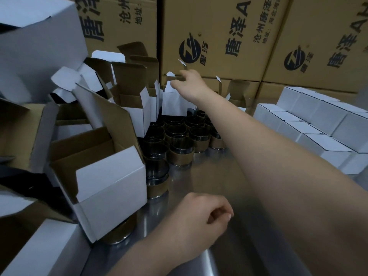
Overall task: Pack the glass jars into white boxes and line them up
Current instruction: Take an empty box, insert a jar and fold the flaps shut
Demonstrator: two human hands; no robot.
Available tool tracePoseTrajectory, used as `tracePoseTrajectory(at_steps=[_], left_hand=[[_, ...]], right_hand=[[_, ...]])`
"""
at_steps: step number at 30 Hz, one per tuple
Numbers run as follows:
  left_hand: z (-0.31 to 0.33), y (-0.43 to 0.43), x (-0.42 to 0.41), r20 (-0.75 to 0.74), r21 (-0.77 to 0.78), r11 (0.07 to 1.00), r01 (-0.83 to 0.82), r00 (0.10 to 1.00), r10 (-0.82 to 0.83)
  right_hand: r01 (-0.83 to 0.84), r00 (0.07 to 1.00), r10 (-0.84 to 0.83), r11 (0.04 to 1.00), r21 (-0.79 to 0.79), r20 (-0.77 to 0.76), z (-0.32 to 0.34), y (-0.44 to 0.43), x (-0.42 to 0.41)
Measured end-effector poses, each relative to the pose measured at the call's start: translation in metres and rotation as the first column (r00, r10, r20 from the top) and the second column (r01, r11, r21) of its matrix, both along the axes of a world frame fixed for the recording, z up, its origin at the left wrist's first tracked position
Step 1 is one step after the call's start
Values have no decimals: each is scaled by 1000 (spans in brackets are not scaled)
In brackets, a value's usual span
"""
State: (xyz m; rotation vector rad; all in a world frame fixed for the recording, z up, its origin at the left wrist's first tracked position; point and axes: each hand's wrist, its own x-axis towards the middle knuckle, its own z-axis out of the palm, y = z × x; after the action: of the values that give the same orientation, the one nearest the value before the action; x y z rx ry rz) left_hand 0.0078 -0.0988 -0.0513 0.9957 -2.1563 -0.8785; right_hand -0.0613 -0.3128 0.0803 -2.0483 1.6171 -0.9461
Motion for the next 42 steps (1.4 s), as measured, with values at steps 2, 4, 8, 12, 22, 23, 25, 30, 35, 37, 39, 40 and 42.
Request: tracePoseTrajectory(at_steps=[2, 4, 8, 12, 22, 23, 25, 30, 35, 37, 39, 40, 42], left_hand=[[0, -1, 0, 14, -7, 1000, -1, 1000, 2], [0, -1, -1, 22, -15, 1000, -2, 1000, 2], [-1, -1, -1, -3, -23, 1000, -8, 1000, 8], [-4, -1, -1, -36, 6, 1000, 0, 999, 0], [4, 3, 3, -256, -162, 978, -133, 963, 88], [6, 4, 3, -291, -205, 962, -178, 950, 114], [9, 5, 4, -356, -294, 912, -285, 918, 172], [17, 7, 7, -498, -372, 779, -504, 817, 291], [21, 10, 9, -598, -375, 694, -615, 732, 326], [20, 10, 8, -586, -361, 718, -595, 744, 322], [18, 10, 6, -537, -337, 767, -547, 780, 320], [17, 10, 6, -513, -319, 792, -520, 798, 317], [16, 9, 5, -479, -279, 838, -470, 824, 302]], right_hand=[[11, 1000, -11, 1000, 18, 26, 0, -2, 3], [18, 998, -20, 1000, 21, 65, -1, -3, 3], [44, 990, -41, 999, -16, 134, -2, 0, -2], [44, 978, -23, 994, -96, 208, -1, 12, -13], [18, 847, 63, 989, -147, 528, -1, 66, -56], [14, 826, 67, 990, -140, 560, -2, 72, -62], [10, 783, 67, 993, -121, 618, -5, 83, -74], [-44, 590, 127, 991, -125, 797, -15, 106, -99], [-123, 449, 184, 982, -144, 874, -40, 126, -107], [-151, 441, 202, 977, -149, 875, -51, 132, -106], [-167, 471, 224, 972, -163, 853, -59, 139, -103], [-169, 488, 229, 971, -166, 842, -61, 141, -101], [-179, 488, 240, 969, -172, 839, -63, 145, -97]])
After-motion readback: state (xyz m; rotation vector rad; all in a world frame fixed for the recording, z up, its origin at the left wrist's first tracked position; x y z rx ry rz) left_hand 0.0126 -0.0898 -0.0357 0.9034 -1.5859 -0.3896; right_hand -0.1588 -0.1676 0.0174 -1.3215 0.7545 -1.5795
